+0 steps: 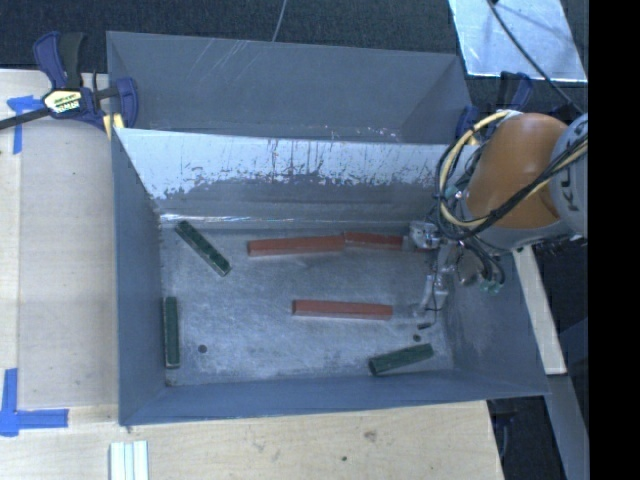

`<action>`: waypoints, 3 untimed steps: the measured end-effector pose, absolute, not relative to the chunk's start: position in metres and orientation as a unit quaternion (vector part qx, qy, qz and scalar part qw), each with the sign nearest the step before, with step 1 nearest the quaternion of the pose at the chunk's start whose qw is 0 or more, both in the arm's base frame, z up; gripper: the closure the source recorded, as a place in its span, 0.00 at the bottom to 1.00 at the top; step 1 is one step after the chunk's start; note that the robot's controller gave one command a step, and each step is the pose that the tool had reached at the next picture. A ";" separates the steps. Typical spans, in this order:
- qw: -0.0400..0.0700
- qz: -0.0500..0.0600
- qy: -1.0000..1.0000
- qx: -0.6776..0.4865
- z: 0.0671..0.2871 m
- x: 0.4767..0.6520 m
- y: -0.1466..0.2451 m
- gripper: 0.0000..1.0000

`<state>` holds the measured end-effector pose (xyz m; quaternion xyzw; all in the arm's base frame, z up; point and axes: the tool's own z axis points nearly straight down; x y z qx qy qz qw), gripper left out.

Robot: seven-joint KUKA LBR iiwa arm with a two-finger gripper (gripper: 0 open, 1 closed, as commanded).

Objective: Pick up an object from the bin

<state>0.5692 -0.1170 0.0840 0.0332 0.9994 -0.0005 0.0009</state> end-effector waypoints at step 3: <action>0.002 -0.001 1.000 -0.012 0.072 0.493 -0.021 0.00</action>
Offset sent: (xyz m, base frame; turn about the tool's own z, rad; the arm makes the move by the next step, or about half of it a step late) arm -0.0469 0.0697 -0.0140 -0.0278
